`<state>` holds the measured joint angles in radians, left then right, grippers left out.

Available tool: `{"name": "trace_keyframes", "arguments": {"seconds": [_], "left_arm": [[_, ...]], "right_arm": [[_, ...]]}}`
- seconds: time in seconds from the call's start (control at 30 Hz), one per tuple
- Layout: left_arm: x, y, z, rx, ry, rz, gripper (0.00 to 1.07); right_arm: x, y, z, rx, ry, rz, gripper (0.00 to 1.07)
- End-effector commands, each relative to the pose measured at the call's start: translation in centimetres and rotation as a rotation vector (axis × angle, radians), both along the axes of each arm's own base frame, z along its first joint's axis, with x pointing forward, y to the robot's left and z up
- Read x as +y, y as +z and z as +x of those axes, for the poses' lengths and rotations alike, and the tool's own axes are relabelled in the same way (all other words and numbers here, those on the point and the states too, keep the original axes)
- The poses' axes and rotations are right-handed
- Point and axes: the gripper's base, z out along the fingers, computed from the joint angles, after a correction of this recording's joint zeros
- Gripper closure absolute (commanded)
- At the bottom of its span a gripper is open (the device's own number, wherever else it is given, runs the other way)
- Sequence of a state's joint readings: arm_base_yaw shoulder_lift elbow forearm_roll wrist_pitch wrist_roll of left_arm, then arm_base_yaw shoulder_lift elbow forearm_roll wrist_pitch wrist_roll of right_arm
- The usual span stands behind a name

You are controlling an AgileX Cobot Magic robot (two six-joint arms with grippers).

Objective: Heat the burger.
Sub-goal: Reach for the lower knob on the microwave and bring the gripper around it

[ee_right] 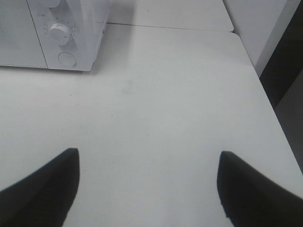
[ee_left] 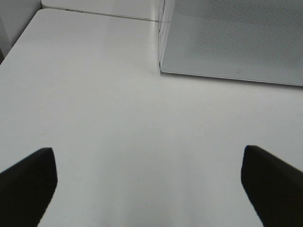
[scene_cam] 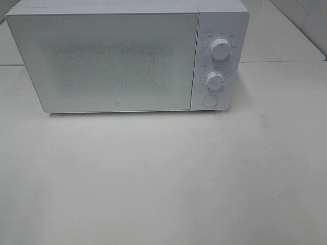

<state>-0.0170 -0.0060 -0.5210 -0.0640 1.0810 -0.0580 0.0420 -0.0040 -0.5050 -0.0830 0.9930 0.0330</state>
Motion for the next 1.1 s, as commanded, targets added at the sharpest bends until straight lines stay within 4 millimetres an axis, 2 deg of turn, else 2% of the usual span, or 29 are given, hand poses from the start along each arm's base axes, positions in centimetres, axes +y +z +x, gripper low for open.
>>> {"name": "trace_keyframes", "arguments": {"seconds": [0.03, 0.77, 0.93, 1.1], "left_arm": [[-0.1, 0.0, -0.3, -0.033, -0.005, -0.005, 0.08], [-0.1, 0.0, -0.3, -0.033, -0.005, -0.005, 0.08], [-0.1, 0.0, -0.3, -0.033, -0.005, -0.005, 0.08], [-0.1, 0.0, -0.3, -0.033, -0.005, -0.005, 0.08]], "right_arm": [[0.0, -0.2, -0.4, -0.022, -0.011, 0.004, 0.31], [-0.1, -0.1, -0.4, -0.024, -0.014, 0.0, 0.31], [0.0, 0.6, -0.3, -0.06, -0.009, 0.005, 0.31], [0.0, 1.3, 1.1, -0.031, -0.007, -0.001, 0.31]]}}
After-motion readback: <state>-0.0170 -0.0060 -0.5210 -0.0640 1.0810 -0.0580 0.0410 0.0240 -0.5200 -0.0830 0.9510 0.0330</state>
